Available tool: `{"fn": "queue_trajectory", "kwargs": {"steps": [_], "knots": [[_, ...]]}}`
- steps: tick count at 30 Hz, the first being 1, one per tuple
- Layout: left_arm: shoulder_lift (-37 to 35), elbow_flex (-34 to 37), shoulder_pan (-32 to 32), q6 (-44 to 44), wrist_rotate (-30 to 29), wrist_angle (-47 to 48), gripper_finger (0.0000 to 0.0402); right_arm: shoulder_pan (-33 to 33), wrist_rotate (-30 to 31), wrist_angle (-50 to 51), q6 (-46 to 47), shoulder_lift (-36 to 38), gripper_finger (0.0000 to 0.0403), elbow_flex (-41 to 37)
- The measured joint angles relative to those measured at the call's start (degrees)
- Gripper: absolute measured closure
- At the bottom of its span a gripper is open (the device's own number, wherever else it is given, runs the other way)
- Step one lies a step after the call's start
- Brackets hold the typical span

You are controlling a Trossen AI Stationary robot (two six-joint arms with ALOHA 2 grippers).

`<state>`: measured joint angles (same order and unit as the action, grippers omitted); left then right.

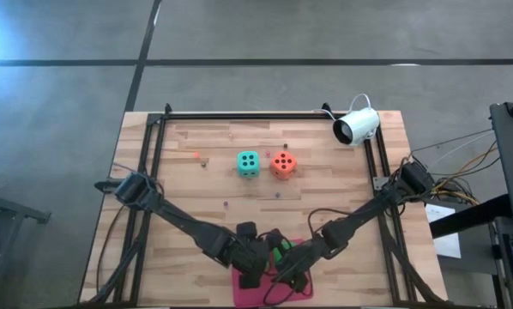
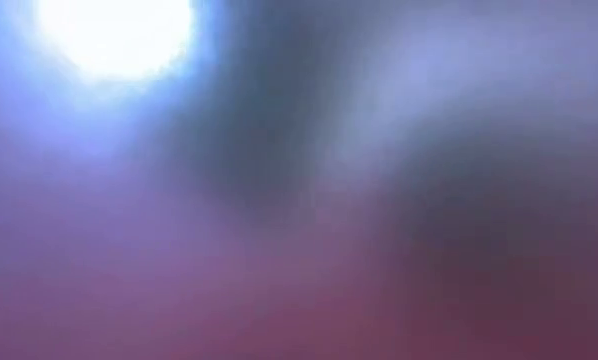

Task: Pick & Place Dice
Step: Put the green dice into the pink bin, then put the large orange dice into the pink bin

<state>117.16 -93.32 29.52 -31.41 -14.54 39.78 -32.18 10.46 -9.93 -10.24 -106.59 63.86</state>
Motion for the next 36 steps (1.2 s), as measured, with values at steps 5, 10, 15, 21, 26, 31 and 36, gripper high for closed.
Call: {"fn": "queue_trajectory", "kwargs": {"steps": [5,10,15,21,26,31,36], "knots": [[0.04,0.00,-0.05,1.36,-0.07,-0.51,0.0006,0.00,-0.04,-0.03,1.04,0.02,0.0003,-0.52],[0.07,0.02,-0.07,2.75,-0.07,-0.69,0.0008,0.00,-0.06,0.70,1.57,0.04,0.0003,-0.55],[0.11,0.02,-0.09,3.06,-0.09,-0.78,0.0003,0.00,-0.23,2.63,2.69,0.11,0.0003,-0.61],[0.09,0.02,-0.07,3.10,-0.07,-0.91,0.0009,-0.04,-0.26,3.83,3.41,-0.02,0.0003,-0.70],[0.09,0.02,-0.09,5.10,-0.09,-0.81,0.0013,-0.04,-0.09,3.89,3.37,-0.04,0.0003,-0.64],[-0.40,-0.17,-0.09,6.11,-0.07,-0.14,0.0013,-0.04,-0.04,3.76,2.56,-0.01,0.0003,-0.30],[-3.07,-0.15,-0.09,5.80,-0.05,3.15,0.0009,-0.39,0.07,4.21,1.84,1.36,0.0003,-0.36]]}}
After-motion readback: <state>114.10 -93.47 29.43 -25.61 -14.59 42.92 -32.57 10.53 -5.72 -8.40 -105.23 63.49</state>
